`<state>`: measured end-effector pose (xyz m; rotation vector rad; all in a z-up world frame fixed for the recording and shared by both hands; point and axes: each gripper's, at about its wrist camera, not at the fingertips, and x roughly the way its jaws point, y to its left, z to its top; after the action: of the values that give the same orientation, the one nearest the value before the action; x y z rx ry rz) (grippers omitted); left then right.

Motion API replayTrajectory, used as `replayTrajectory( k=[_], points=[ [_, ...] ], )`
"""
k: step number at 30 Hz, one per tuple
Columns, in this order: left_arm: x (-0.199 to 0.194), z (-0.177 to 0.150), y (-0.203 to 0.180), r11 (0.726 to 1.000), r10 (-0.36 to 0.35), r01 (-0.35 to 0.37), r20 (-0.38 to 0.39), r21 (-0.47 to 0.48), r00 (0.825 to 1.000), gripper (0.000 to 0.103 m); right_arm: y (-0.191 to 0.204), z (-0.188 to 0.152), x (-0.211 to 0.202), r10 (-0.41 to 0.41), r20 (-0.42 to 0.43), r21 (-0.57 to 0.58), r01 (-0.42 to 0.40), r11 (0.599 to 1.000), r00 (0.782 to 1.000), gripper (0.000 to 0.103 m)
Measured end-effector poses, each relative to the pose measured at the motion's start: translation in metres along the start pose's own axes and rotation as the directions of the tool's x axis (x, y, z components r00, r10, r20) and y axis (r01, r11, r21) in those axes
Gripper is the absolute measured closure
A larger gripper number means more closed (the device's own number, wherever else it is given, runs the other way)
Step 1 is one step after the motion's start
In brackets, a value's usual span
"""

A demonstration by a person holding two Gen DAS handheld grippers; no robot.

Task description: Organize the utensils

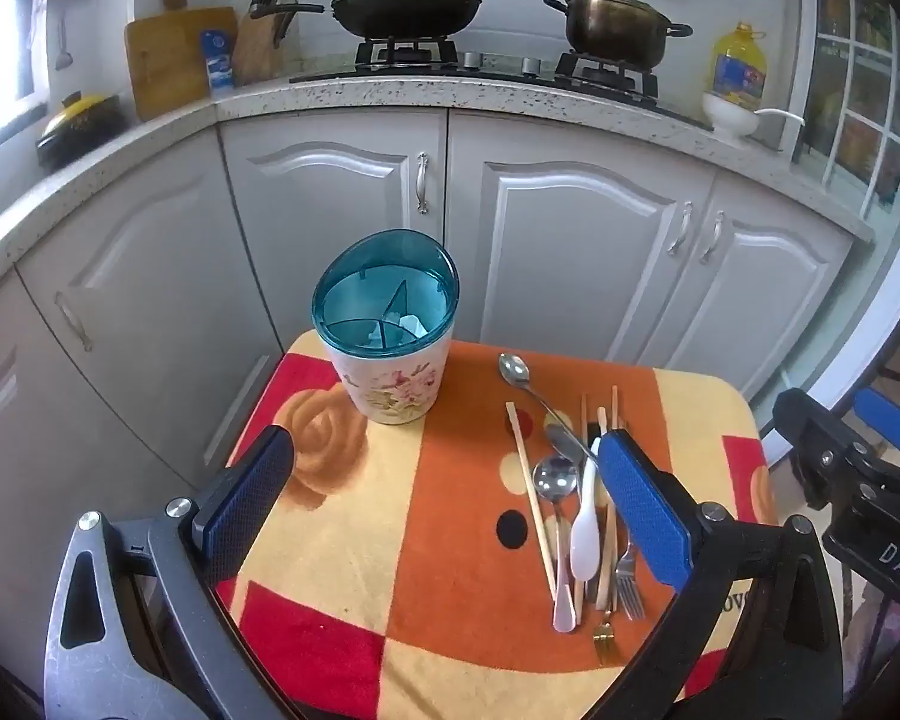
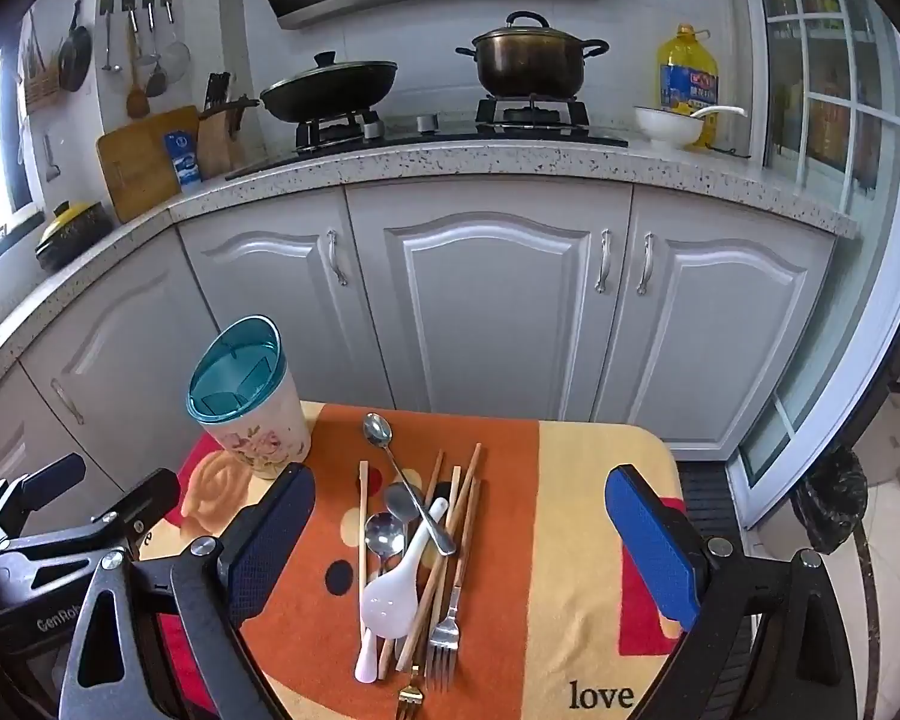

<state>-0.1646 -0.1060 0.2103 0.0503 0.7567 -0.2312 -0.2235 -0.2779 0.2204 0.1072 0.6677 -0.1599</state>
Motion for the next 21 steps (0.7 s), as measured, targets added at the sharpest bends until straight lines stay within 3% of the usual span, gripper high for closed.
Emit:
replayTrajectory(
  k=[21],
  points=[
    [0.005,-0.002,-0.009,1.0,0.003,-0.003,-0.011,-0.013,1.0,0.001,0.002,0.001,0.006,-0.005,-0.018,-0.012,0.005,1.0,1.0,0.006]
  ],
)
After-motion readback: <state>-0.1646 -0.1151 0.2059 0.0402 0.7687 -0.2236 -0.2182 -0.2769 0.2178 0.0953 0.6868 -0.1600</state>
